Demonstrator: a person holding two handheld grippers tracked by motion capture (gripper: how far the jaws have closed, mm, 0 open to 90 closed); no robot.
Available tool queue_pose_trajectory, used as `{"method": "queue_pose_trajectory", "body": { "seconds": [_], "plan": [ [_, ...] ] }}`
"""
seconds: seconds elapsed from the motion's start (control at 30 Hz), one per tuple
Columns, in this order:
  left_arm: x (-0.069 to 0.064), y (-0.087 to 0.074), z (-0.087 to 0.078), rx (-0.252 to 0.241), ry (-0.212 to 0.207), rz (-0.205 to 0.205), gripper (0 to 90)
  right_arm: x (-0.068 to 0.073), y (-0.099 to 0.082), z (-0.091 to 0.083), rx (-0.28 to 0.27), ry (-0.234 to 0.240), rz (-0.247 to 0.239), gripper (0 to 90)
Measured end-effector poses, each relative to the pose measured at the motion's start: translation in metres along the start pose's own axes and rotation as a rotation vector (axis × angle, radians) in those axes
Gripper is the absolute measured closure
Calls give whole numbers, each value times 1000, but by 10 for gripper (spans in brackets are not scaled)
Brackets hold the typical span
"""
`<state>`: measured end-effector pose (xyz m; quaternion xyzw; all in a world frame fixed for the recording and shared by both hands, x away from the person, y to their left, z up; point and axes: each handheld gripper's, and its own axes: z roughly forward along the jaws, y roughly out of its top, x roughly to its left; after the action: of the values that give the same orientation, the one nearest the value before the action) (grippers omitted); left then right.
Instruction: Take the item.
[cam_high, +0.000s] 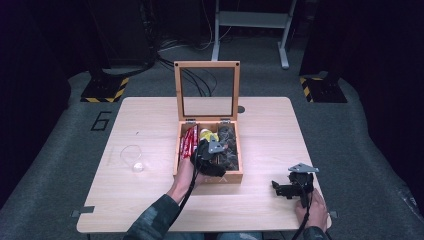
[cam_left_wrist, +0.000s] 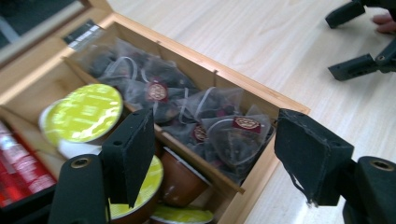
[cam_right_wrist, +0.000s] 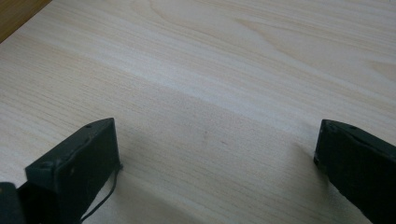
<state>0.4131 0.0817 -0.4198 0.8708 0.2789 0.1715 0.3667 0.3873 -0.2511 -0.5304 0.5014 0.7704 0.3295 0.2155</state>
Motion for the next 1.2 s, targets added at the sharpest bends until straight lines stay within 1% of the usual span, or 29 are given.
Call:
{"method": "queue_pose_trajectory", "body": {
  "seconds": [0.1,0.13,0.23,0.3,0.33,0.43,0.47,0.5,0.57,0.63,0.67,0.73,0.8,0.87,0.93,1.03,1.1,1.17,1.2],
  "plan": [
    [-1,1,8,25,-12,-9,354,0,0,0,1,0,5,0],
    [-1,1,10,37,-28,-16,382,0,0,0,0,0,0,0],
    [-2,1,17,66,-49,-12,415,0,0,0,1,0,5,0],
    [-3,2,19,74,-60,-11,451,0,0,0,0,0,1,0],
    [-3,3,21,74,-59,-2,451,0,0,0,0,0,1,0],
    [-4,5,25,82,-76,-1,512,0,0,0,0,0,0,0],
    [-4,5,26,82,-72,0,527,0,0,0,0,0,1,0],
    [-4,5,27,85,-78,-3,541,0,0,0,0,0,1,0],
    [-3,6,30,94,-80,4,566,0,0,0,0,0,0,0],
    [-4,5,32,103,-86,-3,591,0,0,0,0,0,0,0],
    [-4,5,33,106,-82,-1,601,0,0,0,1,0,5,0],
    [-4,5,35,113,-74,0,630,0,0,0,0,0,1,0],
    [-4,5,38,126,-66,-8,662,0,0,0,0,0,1,0],
    [-4,5,41,135,-65,-13,683,0,0,0,0,0,0,0],
    [-5,5,43,144,-73,-13,697,0,0,0,0,0,5,0],
    [-6,5,44,153,-70,-4,739,0,0,0,0,0,1,0],
    [-7,5,45,160,-66,-3,789,0,0,0,1,0,5,0],
    [-7,6,45,162,-70,-2,817,0,0,0,1,0,3,0],
    [-7,6,45,163,-72,-1,817,0,0,0,1,0,3,0]
  ]
}}
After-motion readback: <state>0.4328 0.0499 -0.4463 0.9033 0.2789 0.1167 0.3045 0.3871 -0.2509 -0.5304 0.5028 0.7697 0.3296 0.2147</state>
